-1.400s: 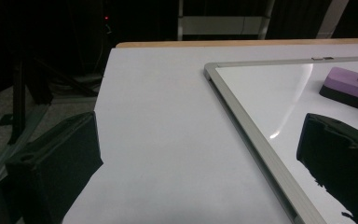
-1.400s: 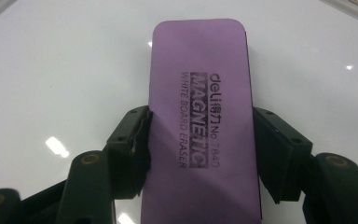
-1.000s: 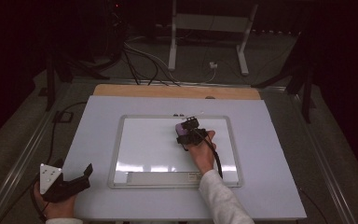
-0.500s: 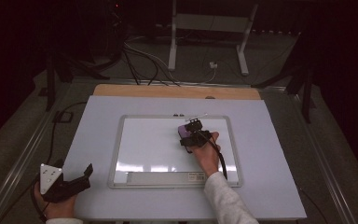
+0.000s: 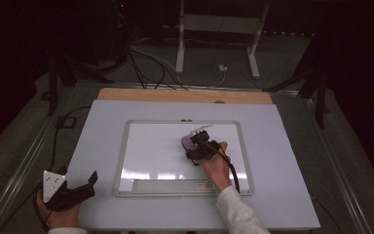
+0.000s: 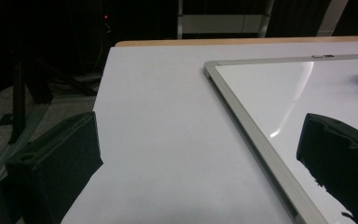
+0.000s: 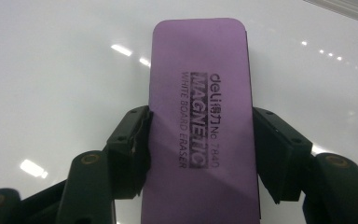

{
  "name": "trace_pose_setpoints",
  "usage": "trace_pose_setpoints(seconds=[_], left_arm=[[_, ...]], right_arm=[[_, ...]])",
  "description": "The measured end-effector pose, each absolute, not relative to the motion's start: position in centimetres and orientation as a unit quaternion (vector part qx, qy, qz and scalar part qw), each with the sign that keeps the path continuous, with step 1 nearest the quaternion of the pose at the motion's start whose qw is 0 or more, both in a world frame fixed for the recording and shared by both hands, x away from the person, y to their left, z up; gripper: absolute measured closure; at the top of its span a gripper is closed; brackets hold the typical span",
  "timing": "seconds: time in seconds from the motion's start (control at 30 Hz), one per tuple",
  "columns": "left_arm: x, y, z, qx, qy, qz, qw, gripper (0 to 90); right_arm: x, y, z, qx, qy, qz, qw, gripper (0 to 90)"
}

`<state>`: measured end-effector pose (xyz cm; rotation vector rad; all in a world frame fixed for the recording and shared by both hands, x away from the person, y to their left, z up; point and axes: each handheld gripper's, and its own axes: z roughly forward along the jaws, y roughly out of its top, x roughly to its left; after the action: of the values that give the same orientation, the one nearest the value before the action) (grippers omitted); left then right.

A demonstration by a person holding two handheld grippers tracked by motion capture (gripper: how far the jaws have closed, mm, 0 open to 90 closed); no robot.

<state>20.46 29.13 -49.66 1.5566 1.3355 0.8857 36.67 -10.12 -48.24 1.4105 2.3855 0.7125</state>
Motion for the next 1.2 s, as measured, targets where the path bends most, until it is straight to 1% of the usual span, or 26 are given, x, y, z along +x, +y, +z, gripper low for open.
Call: trace_pose_setpoints(seconds=[0.2, 0.53, 0.83, 1.2], left_arm=[[20.5, 29.1, -49.7, 0.628, 0.536, 0.355, 0.439, 0.4], [20.4, 29.1, -49.6, 0.626, 0.536, 0.356, 0.439, 0.4], [20.5, 29.1, -49.6, 0.627, 0.537, 0.355, 0.439, 0.4], [20.4, 29.0, -49.6, 0.626, 0.536, 0.356, 0.44, 0.4]], right_arm=[[35.9, -10.0, -47.8, 0.476, 0.83, 0.254, 0.141, 40.8], [35.1, -11.1, -46.6, 0.477, 0.823, 0.273, 0.147, 40.8], [34.8, -11.7, -46.3, 0.48, 0.817, 0.282, 0.152, 40.8], [33.7, -14.0, -46.2, 0.494, 0.807, 0.284, 0.155, 40.8]])
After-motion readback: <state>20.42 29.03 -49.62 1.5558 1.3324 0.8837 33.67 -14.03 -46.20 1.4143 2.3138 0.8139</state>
